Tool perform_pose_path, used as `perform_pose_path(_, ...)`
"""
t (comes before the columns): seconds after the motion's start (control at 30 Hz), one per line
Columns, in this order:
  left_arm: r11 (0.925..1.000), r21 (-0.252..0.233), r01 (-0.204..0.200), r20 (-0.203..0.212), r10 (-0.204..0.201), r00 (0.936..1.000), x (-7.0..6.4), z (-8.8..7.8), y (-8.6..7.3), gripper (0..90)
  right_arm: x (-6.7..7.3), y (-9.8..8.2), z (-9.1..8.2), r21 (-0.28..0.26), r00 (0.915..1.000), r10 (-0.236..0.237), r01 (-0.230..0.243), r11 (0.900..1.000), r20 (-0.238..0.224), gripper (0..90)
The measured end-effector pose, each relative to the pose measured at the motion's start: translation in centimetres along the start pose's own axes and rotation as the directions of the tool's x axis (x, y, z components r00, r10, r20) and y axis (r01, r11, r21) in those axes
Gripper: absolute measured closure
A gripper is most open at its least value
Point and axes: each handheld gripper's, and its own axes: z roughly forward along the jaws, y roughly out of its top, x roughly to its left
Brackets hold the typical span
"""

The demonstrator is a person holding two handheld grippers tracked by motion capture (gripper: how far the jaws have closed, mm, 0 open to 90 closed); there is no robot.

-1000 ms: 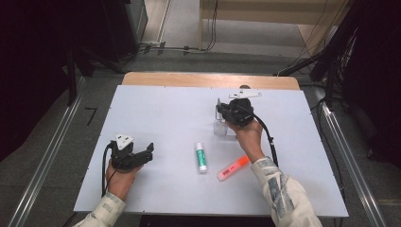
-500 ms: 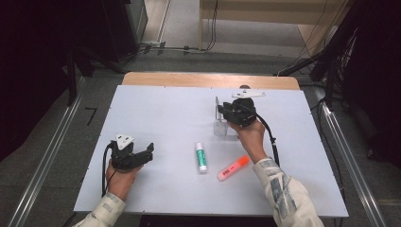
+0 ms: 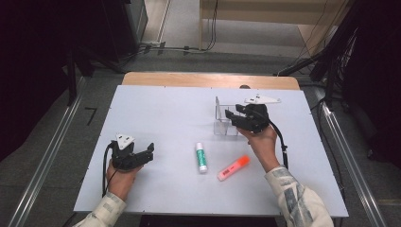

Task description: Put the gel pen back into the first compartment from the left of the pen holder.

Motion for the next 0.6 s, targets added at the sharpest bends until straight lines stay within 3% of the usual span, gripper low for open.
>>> perform_pose_path(0.33, 1.0000, 0.001, 0.000, -0.002, 0.000, 1.0000, 0.0, 0.0, 0.0, 17.3, -1.5, -3.0, -3.0, 0.014, 0.9992, 0.040, -0.040, 0.999, 0.005, 36.2)
perform_pose_path(0.6, 1.0000, 0.002, -0.003, -0.005, 0.003, 1.0000, -0.1, 0.1, 0.0, 17.3, -2.8, -5.5, -5.0, 0.030, 0.9974, 0.059, -0.060, 0.998, 0.042, 34.5)
